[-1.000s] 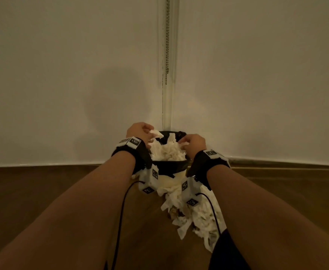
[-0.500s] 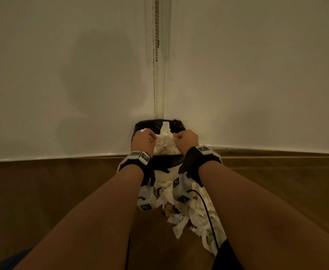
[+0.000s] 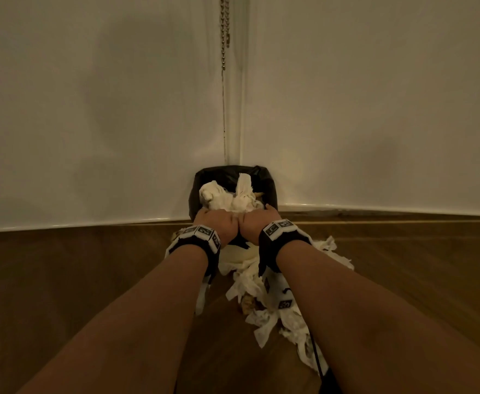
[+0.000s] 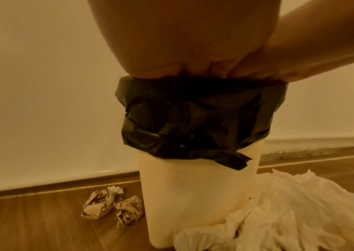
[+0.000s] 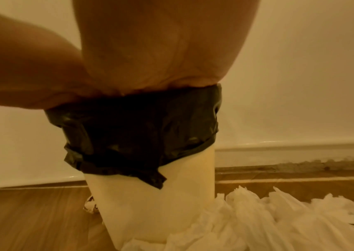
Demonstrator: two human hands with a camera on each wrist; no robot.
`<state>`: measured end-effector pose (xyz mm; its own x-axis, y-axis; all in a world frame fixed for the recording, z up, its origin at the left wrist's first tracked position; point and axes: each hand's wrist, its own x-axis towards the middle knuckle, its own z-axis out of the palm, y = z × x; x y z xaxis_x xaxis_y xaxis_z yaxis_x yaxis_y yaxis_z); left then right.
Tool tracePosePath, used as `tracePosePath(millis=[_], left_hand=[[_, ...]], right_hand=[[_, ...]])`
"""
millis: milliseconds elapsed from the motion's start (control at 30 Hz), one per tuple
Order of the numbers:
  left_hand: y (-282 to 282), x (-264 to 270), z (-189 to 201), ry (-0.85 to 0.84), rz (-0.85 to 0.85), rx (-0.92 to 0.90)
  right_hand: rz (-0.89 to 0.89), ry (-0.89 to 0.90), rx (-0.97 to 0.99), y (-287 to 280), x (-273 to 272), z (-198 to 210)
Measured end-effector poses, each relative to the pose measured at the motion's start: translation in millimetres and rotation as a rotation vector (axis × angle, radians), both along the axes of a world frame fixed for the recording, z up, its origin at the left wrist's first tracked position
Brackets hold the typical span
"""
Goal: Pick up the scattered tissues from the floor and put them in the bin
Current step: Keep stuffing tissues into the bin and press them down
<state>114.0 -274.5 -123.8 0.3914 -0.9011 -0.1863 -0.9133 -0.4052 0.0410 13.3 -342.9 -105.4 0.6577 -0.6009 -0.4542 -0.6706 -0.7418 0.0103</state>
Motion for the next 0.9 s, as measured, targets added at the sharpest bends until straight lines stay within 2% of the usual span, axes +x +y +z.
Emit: tracePosePath(millis=[267,433,567,767,900], left_hand=[[21,0,6,0.086,0.039,-0.068],[38,-3,12,0.173,0.013,-0.135],[56,2,27,0.188,0.011,-0.247],[97,29,50,0.161,0.2,-0.361],[129,50,41,0.134,0.343,-0.361]], right_hand=[[-0.095,-0.194,-0.133,11,11,2],[-0.12,-0.11,-0.092,15,10,13],[-0.175,-0.136,-0.046,15,3,24],[-0.171,-0.39,-0.344,37,0,50],[-0.097,-0.653,-0.3,70,13,72]])
